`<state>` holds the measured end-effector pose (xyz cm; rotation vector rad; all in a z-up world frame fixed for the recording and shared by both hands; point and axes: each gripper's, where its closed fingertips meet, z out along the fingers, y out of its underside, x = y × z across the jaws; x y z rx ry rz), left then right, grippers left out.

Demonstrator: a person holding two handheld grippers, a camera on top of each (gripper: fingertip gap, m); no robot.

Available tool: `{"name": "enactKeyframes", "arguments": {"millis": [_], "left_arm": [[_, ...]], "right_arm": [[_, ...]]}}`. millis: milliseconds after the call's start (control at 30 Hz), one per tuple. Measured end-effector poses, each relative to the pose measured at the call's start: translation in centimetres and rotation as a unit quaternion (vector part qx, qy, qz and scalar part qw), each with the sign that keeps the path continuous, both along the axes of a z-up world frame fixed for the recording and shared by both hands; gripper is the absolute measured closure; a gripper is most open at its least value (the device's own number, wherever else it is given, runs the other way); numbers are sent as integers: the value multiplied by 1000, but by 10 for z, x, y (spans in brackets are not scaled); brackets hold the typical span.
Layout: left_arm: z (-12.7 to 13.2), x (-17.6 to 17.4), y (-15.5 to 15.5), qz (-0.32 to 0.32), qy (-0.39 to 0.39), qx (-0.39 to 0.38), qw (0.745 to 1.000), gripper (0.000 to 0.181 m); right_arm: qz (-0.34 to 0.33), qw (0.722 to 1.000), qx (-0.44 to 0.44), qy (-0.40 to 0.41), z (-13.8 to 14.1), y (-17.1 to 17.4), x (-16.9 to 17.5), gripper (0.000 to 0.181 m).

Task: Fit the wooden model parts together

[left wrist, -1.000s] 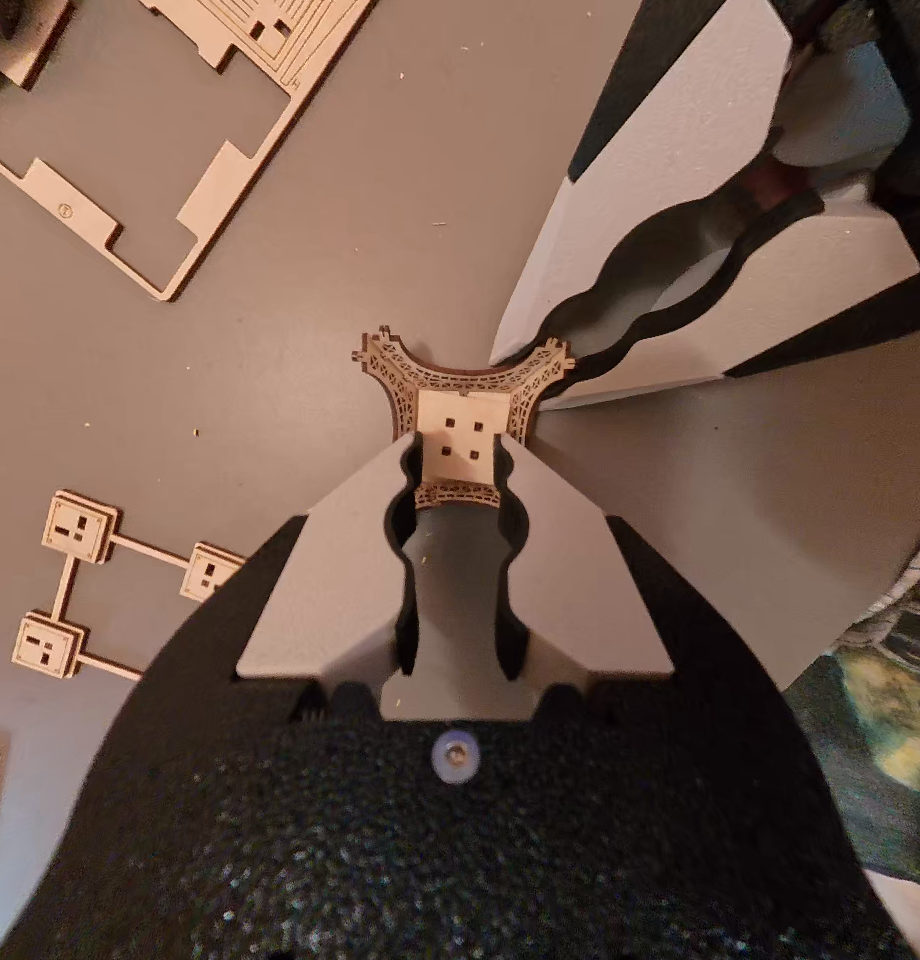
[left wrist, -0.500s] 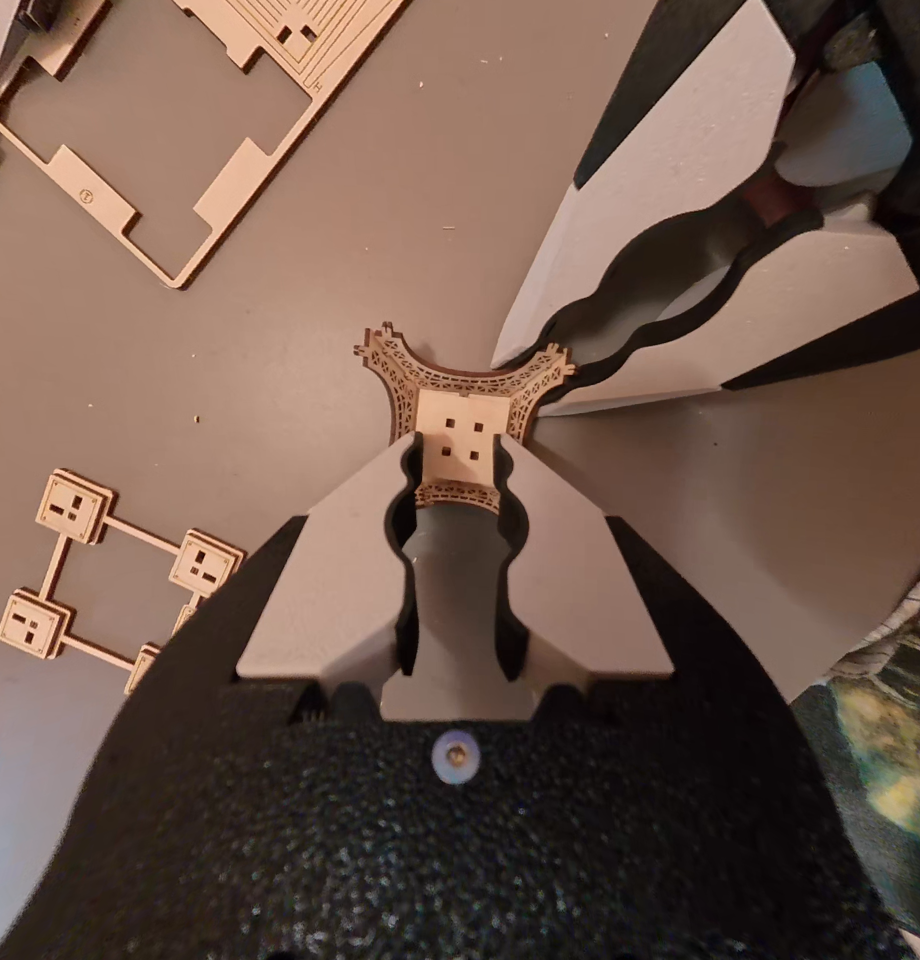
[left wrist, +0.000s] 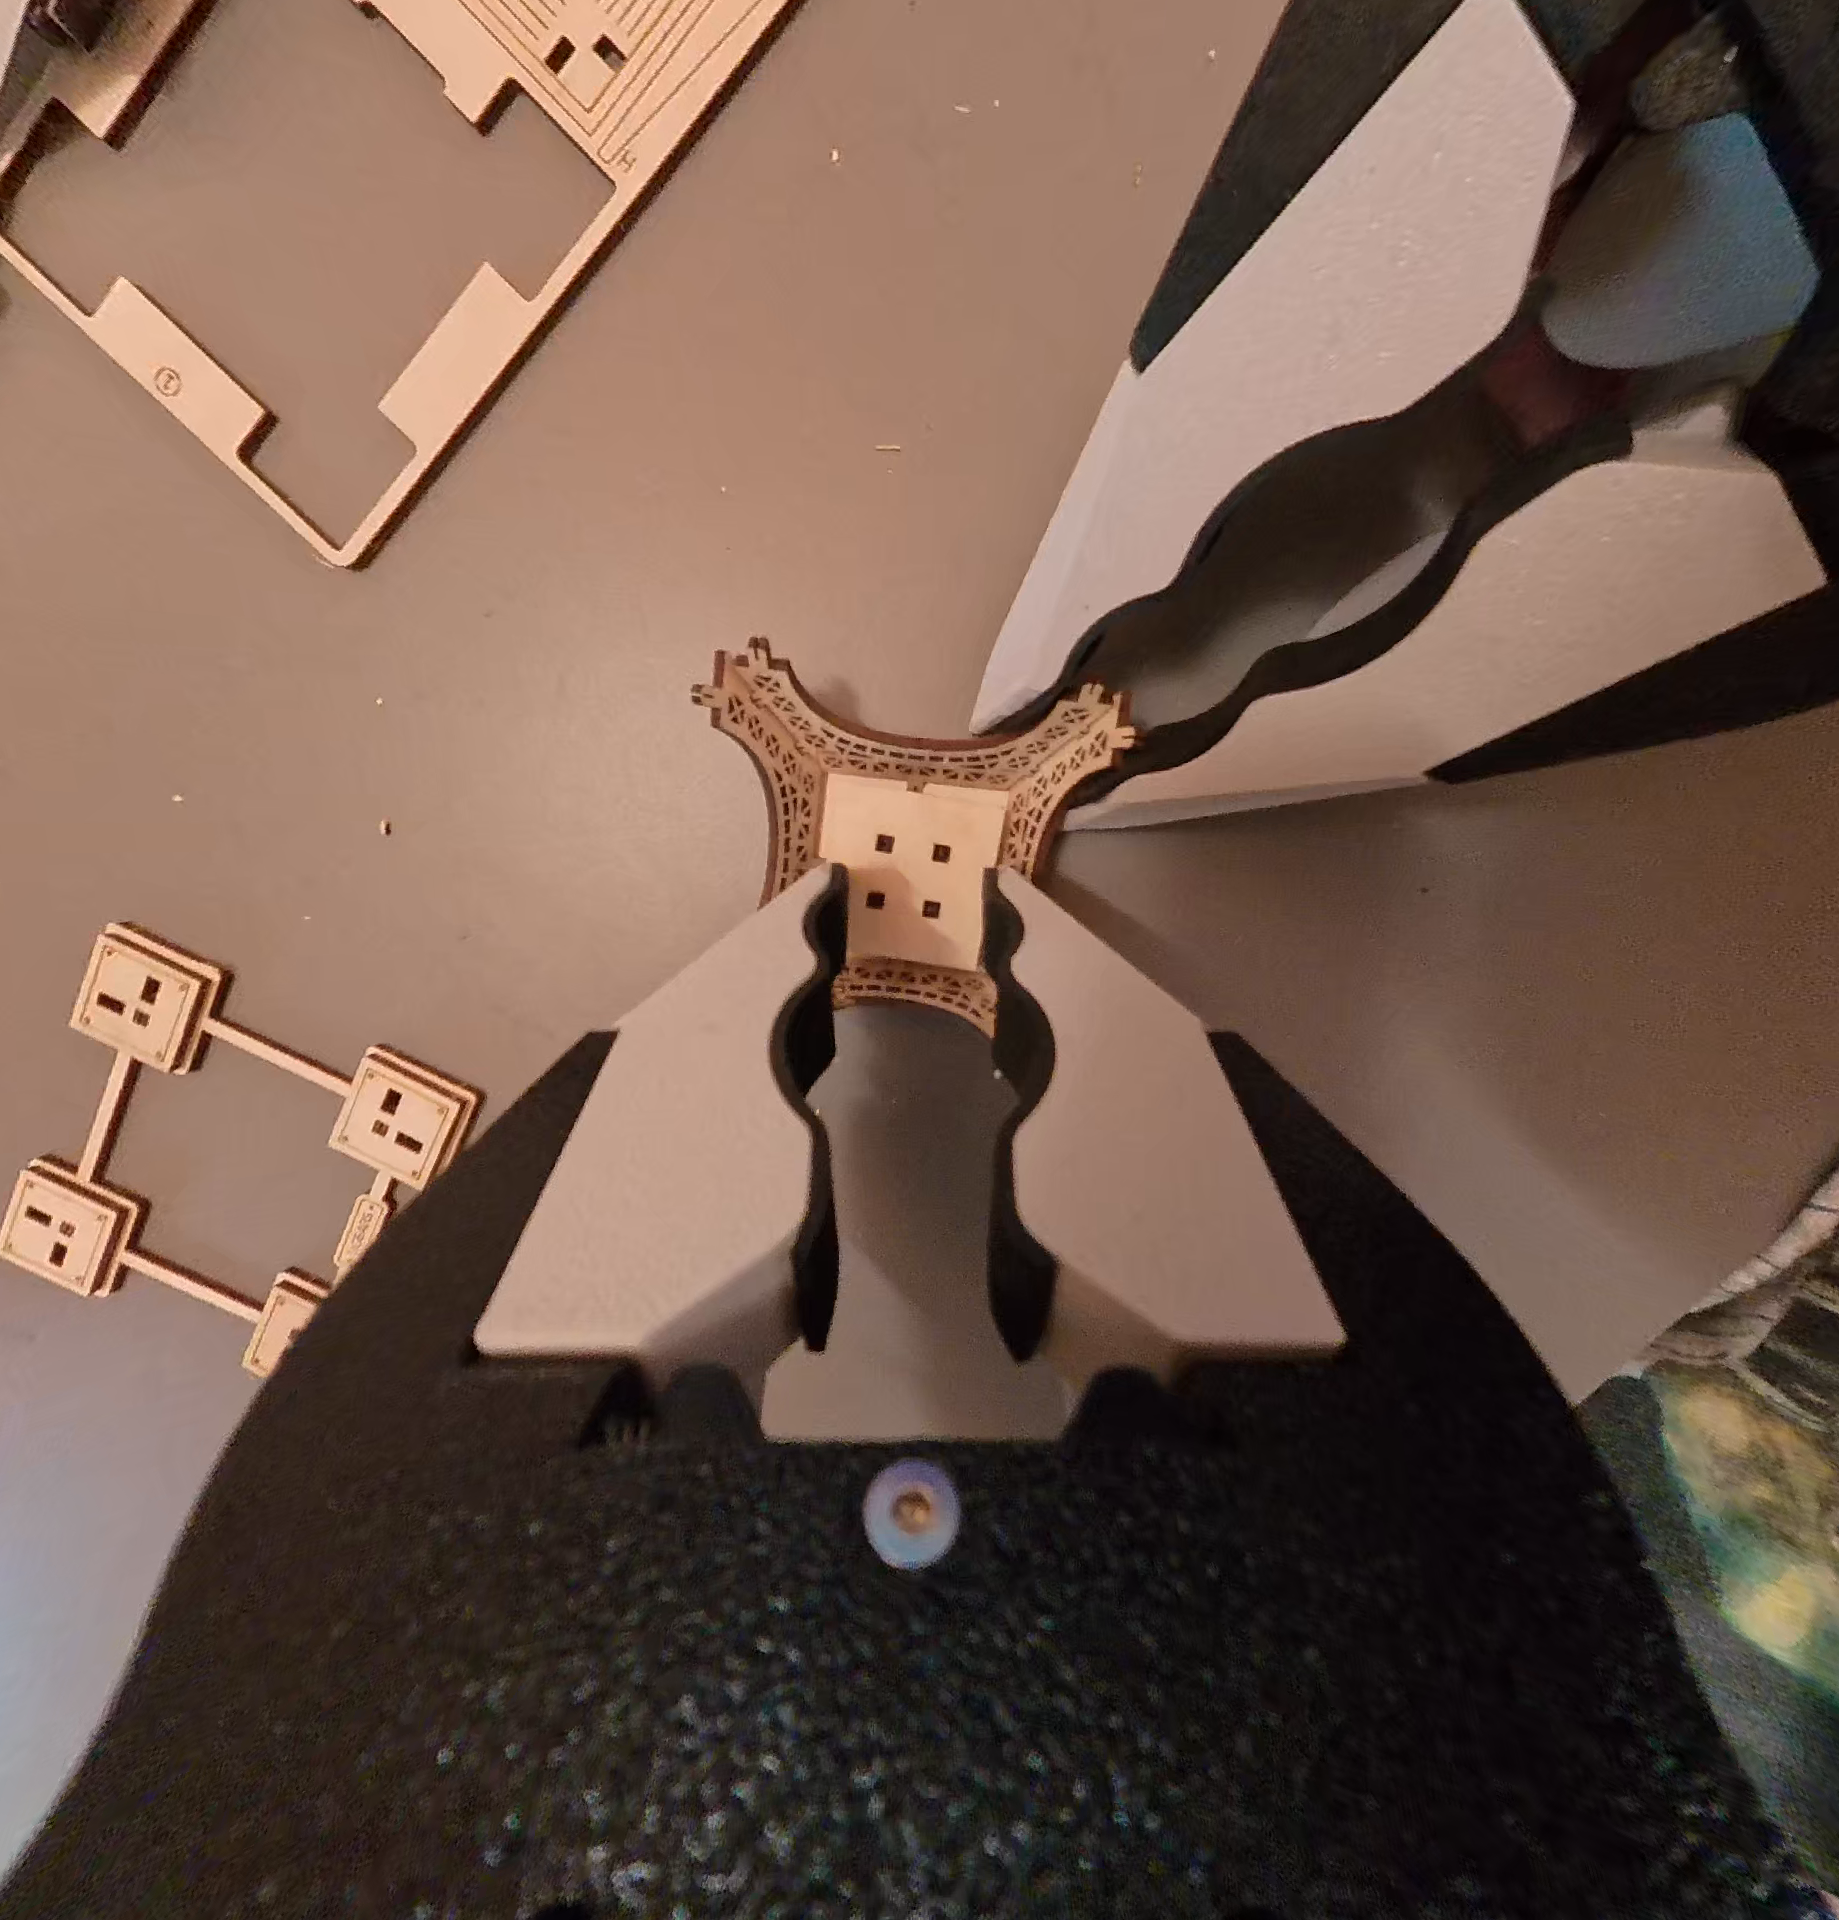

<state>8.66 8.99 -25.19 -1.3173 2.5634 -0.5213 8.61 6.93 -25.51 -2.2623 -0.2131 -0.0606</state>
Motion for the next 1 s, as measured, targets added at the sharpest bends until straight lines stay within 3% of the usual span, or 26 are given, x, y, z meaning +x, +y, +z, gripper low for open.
{"name": "enactKeyframes", "arguments": {"millis": [233, 700, 1000], "left_arm": [[3, 2, 0, 5, -9, -4, 1000, 159], [0, 3, 3, 4, -12, -10, 1000, 181], [-1, 2, 3, -7, -2, -4, 1000, 181]], "right_arm": [[0, 1000, 0, -1, 0, 0, 0, 166], [0, 1000, 0, 0, 0, 0, 0, 166], [0, 1000, 0, 0, -1, 0, 0, 166]]}}
